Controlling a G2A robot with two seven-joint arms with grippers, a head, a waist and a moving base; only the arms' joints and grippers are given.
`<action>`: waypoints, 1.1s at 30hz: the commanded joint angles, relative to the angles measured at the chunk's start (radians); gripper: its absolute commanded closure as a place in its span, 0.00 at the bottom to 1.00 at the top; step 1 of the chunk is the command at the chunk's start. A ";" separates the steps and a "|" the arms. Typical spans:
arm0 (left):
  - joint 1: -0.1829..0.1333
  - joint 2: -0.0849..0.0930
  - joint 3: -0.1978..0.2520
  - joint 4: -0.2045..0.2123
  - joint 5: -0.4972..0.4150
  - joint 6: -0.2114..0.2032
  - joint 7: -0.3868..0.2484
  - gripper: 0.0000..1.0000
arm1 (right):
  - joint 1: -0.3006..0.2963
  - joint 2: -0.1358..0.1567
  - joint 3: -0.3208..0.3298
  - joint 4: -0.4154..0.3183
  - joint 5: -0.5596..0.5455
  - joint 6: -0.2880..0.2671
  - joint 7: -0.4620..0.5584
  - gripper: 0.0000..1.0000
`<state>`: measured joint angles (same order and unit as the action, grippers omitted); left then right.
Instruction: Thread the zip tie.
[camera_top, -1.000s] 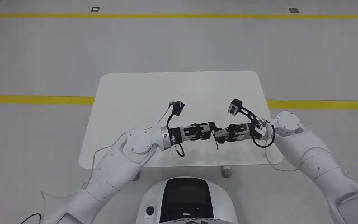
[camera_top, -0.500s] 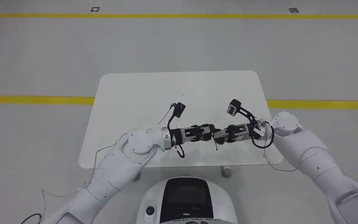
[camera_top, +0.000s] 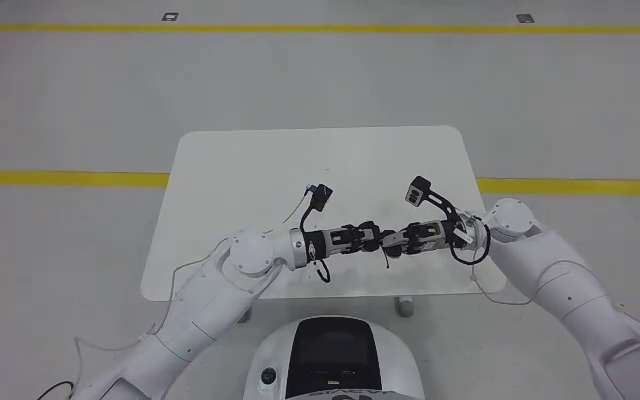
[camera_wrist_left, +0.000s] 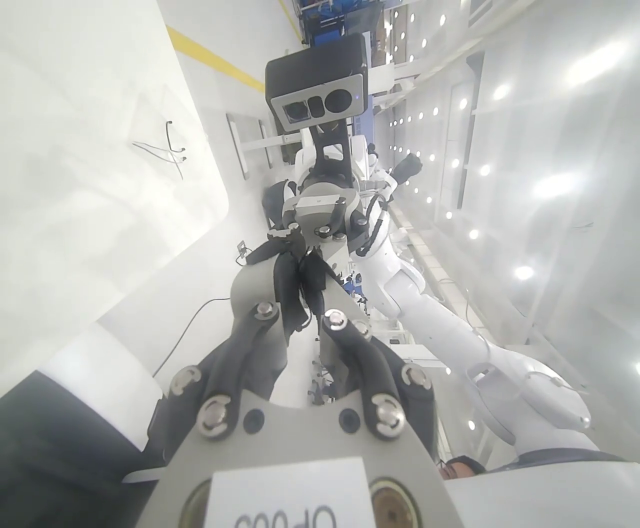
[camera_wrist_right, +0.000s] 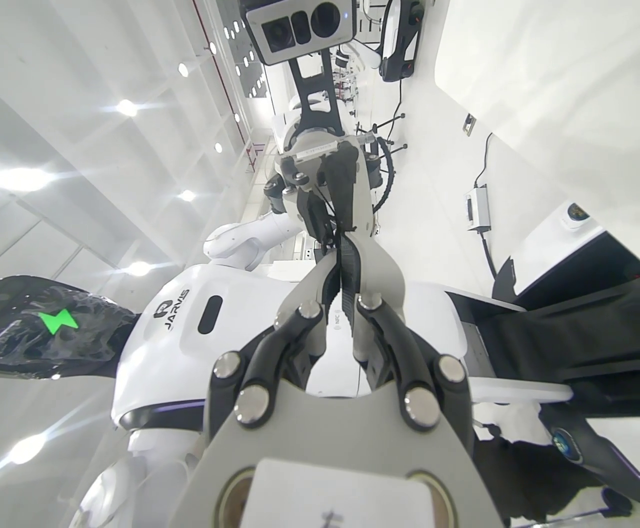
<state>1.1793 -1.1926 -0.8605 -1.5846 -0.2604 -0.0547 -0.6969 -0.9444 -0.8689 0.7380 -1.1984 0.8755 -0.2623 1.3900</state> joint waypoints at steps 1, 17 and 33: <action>-0.001 0.000 0.002 0.001 -0.001 -0.001 0.000 1.00 | 0.001 0.000 -0.001 0.001 0.002 0.000 0.000 1.00; 0.005 0.005 -0.007 0.015 -0.031 -0.026 0.014 1.00 | 0.008 0.003 0.000 0.017 0.008 0.003 0.000 0.00; 0.025 0.024 -0.065 -0.013 0.002 -0.056 0.017 1.00 | -0.007 0.005 0.041 0.048 0.013 -0.019 -0.024 0.00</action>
<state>1.2041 -1.1687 -0.9259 -1.5974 -0.2579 -0.1107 -0.6800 -0.9516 -0.8640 0.7793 -1.1500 0.8892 -0.2808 1.3665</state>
